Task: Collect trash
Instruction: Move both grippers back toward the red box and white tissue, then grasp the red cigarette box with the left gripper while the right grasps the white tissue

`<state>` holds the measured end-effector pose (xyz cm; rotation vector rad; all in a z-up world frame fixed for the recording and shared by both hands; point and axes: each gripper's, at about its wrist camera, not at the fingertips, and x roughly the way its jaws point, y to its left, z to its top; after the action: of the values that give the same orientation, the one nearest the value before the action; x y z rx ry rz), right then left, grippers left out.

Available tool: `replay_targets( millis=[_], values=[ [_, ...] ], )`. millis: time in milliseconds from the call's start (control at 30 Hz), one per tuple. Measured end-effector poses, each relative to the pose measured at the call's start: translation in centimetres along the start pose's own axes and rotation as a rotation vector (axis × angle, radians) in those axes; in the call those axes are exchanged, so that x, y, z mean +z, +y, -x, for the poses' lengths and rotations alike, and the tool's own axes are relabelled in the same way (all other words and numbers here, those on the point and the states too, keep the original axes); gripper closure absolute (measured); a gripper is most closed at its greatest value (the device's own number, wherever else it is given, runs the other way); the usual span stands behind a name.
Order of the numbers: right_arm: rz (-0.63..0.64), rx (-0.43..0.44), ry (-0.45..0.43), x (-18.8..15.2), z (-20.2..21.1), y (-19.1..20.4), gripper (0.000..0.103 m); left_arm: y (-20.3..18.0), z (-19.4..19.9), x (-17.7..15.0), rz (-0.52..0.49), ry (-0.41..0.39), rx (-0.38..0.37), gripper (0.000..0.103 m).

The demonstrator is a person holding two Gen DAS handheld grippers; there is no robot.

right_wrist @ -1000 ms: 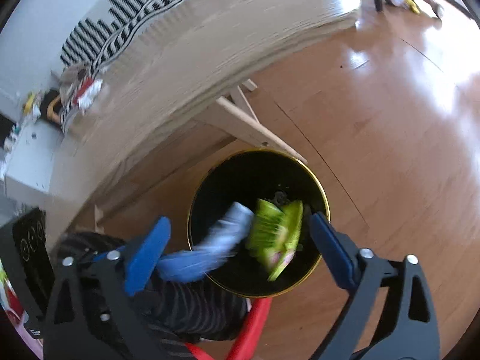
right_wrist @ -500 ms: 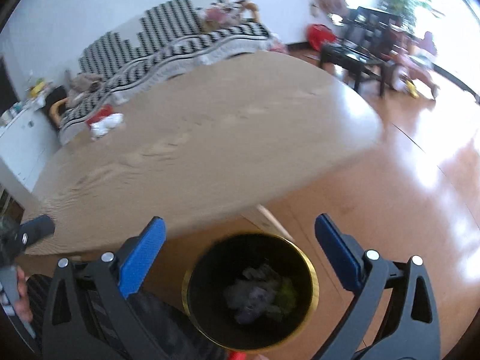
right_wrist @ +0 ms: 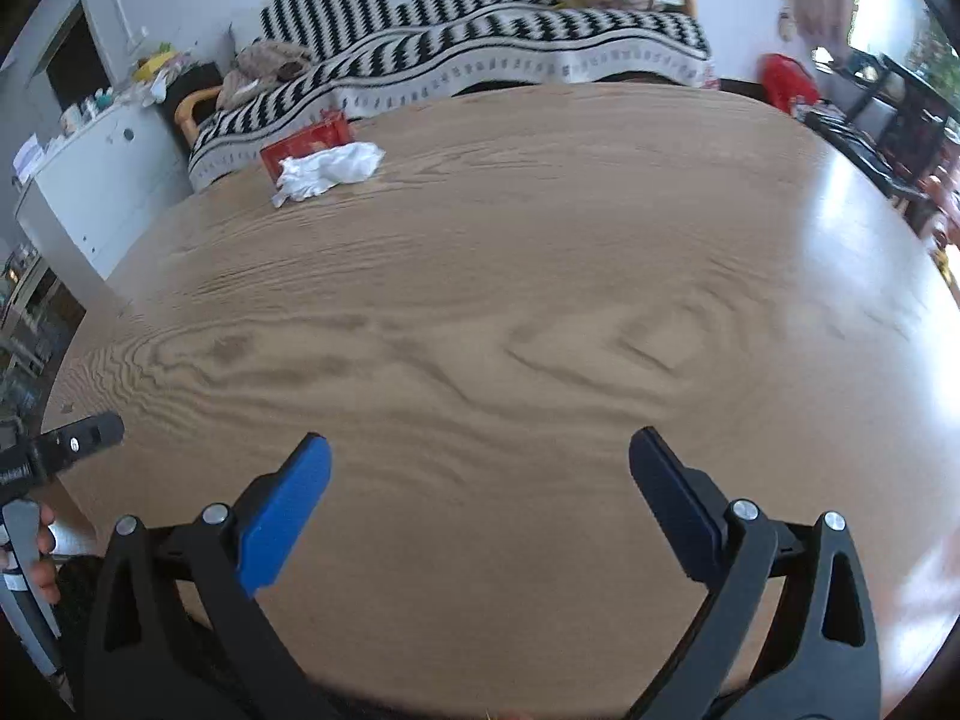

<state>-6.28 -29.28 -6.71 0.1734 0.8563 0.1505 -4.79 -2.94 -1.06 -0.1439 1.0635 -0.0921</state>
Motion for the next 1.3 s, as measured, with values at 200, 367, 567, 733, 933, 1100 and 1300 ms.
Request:
replay_targets(
  millis=[200, 367, 567, 733, 933, 1100, 1300],
  values=[
    [0.152, 0.022, 0.043, 6.5, -4.9, 4.0, 0.007, 2.8, -2.1, 2.9, 0.006, 0.023, 0.014, 0.006],
    [0.259, 0.049, 0.038, 13.4, -9.0, 7.8, 0.007, 3.8, -3.5, 5.3, 0.011, 0.029, 0.027, 0.007],
    [0.341, 0.098, 0.043, 19.0, -14.1, 10.8, 0.011, 4.7, -5.2, 7.1, 0.013, 0.034, 0.054, 0.006],
    [0.430, 0.101, 0.083, 20.5, -17.1, 11.9, 0.037, 4.5, -6.3, 8.7, -0.023, 0.045, 0.073, 0.006],
    [0.422, 0.128, 0.104, 20.2, -17.3, 9.4, 0.090, 3.6, -7.7, 11.2, -0.042, 0.052, 0.073, 0.006],
    [0.366, 0.084, 0.071, 18.9, -14.3, 3.9, 0.093, 0.8, -8.6, 13.6, -0.105, 0.040, 0.046, 0.006],
    [0.253, -0.013, 0.039, 17.6, -11.2, -3.2, 0.093, -4.2, -9.8, 18.1, -0.204, -0.028, 0.038, 0.006]
  ],
)
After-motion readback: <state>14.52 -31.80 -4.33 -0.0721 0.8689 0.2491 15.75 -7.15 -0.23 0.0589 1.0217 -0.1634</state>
